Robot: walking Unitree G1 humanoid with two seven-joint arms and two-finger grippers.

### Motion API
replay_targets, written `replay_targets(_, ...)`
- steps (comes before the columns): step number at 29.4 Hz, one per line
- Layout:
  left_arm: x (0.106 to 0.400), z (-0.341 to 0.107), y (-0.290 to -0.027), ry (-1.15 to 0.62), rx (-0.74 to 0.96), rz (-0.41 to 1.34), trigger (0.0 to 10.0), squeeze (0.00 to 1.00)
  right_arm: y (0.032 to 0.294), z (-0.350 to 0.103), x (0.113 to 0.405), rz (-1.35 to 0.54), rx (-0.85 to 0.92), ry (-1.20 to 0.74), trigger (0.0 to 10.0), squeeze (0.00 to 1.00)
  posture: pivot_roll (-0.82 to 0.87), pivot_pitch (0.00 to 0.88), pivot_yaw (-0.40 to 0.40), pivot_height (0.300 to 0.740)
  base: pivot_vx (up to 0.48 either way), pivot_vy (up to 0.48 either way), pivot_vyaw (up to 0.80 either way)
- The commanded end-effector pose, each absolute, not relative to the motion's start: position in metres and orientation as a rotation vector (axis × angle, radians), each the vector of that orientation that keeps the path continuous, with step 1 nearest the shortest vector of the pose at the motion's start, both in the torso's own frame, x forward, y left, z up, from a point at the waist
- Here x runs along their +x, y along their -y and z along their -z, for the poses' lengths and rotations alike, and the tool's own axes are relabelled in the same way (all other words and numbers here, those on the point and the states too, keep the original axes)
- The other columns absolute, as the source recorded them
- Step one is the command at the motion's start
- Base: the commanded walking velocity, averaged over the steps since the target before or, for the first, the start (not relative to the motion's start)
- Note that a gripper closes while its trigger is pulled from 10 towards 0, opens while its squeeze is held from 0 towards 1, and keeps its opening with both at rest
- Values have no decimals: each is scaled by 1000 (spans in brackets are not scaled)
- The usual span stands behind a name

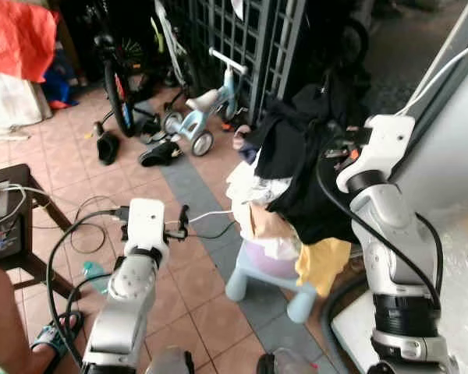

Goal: Clothes washing

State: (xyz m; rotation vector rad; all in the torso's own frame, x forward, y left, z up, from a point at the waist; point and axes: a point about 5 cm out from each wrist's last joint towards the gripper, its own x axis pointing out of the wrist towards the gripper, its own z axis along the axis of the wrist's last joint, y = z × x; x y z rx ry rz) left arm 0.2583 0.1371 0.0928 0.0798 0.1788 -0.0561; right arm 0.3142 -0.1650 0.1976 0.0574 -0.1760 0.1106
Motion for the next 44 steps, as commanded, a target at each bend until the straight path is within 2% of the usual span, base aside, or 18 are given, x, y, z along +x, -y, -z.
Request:
replay_targets(1, 258, -91, -133, -189, 76, 66, 10000, 0, 165, -210, 314, -115, 50, 232, 0, 0, -18, 0, -3, 740, 0, 0, 0)
replay_targets(5, 258, -91, -133, -189, 74, 68, 10000, 0, 166, -208, 314, -103, 46, 225, 0, 0, -21, 0, -2, 740, 0, 0, 0)
replay_targets(6, 258, -91, -133, -189, 75, 69, 10000, 0, 167, -208, 314, -100, 45, 224, 549, 0, -21, 0, -2, 740, 0, 0, 0)
replay_targets(7, 258, -91, -133, -187, 75, 71, 10000, 0, 167, -208, 314, -94, 42, 223, 2510, 0, -21, 0, -2, 740, 0, 0, 0)
replay_targets(8, 258, -91, -132, -186, 75, 72, 10000, 0, 168, -207, 314, -89, 40, 222, 3961, 0, -21, 0, -2, 740, 0, 0, 0)
replay_targets(9, 258, -91, -132, -185, 75, 72, 10000, 0, 169, -207, 314, -85, 37, 220, 4510, 0, -22, 0, -1, 740, 0, 0, 0)
replay_targets(11, 259, -92, -133, -185, 75, 72, 10000, 0, 170, -206, 314, -77, 34, 215, 4588, 0, -23, 0, 0, 740, 0, 0, 0)
replay_targets(12, 259, -92, -133, -183, 73, 70, 10000, 0, 171, -205, 315, -67, 30, 207, 10000, 0, -24, 0, 0, 740, 0, 0, -800)
replay_targets(26, 258, -99, -129, -133, 37, 107, 10000, 0, 172, -197, 311, -46, 3, 185, 10000, 0, -30, 0, 4, 740, 0, -18, -800)
replay_targets(31, 258, -98, -130, -135, 36, 108, 10000, 0, 174, -197, 304, -45, -121, 241, 10000, 0, -31, 0, 2, 740, 0, -325, -800)
replay_targets(33, 258, -97, -130, -137, 38, 103, 10000, 0, 174, -191, 296, -41, -175, 250, 10000, 0, -33, 0, 5, 740, 0, 0, -481)
replay_targets(34, 258, -96, -131, -136, 45, 95, 10000, 0, 173, -174, 286, -38, -179, 209, 10000, 0, -38, 0, 16, 740, 0, 0, 0)
replay_targets(44, 268, -96, -134, -83, 126, 68, 10000, 0, 166, -121, 272, 5, -168, 55, 10000, 0, -23, 0, 38, 740, 0, 0, 0)
